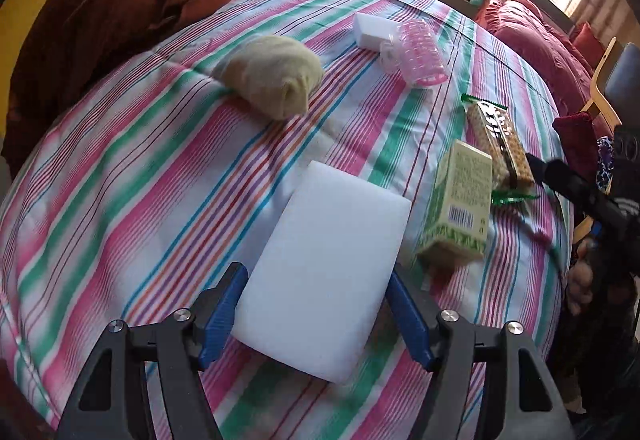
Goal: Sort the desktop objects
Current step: 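Grasp a white eraser with the left tool while the right tool grasps a cracker pack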
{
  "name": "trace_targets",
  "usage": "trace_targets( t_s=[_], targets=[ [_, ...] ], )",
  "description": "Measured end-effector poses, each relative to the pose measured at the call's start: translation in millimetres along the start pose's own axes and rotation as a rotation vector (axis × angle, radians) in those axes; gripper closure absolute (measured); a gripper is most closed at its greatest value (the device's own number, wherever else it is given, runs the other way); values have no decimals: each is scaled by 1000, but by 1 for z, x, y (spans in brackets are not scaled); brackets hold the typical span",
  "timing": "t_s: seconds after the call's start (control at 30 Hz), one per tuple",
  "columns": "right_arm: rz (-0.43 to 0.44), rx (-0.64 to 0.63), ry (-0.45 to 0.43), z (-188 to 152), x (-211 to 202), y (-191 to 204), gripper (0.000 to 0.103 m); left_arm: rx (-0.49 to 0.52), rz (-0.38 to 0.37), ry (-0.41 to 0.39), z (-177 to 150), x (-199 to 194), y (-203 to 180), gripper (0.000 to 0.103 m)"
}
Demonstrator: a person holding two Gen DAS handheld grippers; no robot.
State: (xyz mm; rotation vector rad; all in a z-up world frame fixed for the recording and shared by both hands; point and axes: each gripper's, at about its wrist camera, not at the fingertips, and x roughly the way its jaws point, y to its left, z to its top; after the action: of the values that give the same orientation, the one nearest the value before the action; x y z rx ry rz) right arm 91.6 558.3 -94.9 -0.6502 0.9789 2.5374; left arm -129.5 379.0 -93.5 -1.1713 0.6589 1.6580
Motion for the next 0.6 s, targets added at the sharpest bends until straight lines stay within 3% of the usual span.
trace_targets(
  t_s=[0.27, 0.37, 0.43, 0.6],
  targets=[
    [-245, -105, 77, 16, 30, 20, 21, -141, -6, -96, -74, -34, -3, 31],
    [-326, -159, 103, 20, 39, 24, 28, -169, -19, -129, -95, -42, -12, 31],
    [-373, -203, 126, 22, 43, 25, 39, -182, -27, -147, -106, -47, -17, 31],
    [-380, -291, 174, 13, 31, 28, 49, -220, -53, -192, -129, -57, -29, 31]
  ],
)
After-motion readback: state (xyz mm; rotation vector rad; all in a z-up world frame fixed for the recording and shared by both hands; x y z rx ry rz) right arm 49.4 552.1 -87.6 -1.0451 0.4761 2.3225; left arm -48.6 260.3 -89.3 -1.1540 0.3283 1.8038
